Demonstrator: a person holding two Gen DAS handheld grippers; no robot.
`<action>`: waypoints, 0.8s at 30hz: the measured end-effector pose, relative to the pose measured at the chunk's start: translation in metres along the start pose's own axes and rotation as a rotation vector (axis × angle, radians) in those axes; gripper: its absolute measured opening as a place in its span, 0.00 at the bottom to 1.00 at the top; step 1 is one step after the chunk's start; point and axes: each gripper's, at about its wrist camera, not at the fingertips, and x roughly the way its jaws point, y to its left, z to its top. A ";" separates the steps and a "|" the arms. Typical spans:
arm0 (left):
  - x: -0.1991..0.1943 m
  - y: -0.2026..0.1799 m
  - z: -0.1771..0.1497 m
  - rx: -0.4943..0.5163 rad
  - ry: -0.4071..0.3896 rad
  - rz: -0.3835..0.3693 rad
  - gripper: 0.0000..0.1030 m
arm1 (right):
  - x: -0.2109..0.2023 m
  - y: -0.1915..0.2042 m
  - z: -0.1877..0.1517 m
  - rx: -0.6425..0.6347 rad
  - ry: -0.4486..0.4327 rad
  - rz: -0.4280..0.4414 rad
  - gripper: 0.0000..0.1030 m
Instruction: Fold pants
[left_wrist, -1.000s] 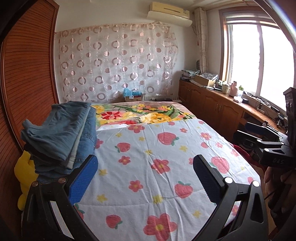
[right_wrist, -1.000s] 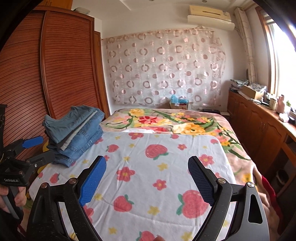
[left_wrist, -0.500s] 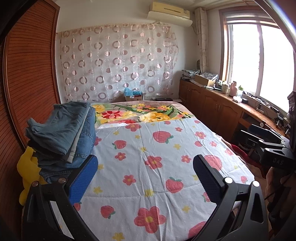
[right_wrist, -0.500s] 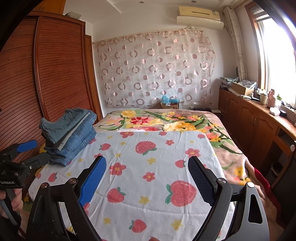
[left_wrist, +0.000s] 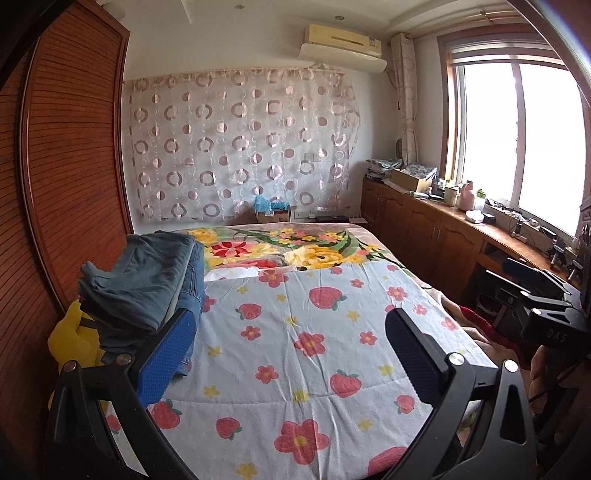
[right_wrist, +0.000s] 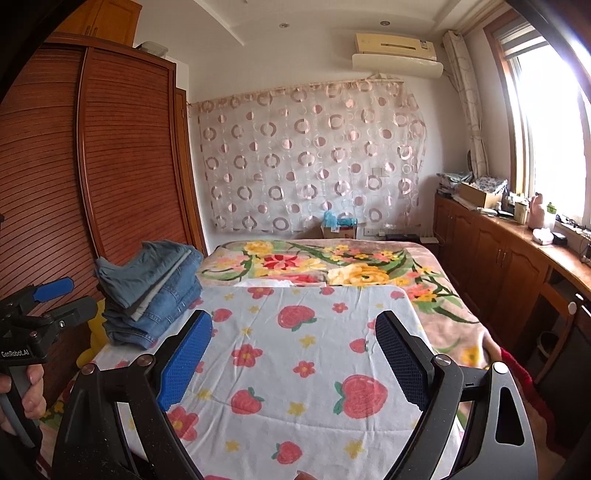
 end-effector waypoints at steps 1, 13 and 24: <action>-0.003 0.000 0.001 0.000 -0.005 0.001 1.00 | -0.001 0.001 -0.001 -0.003 -0.003 -0.006 0.88; -0.018 0.007 0.005 -0.012 -0.027 0.019 1.00 | -0.006 0.008 -0.012 -0.024 -0.028 -0.052 0.91; -0.019 0.008 0.005 -0.012 -0.026 0.019 1.00 | -0.008 0.007 -0.010 -0.030 -0.022 -0.047 0.91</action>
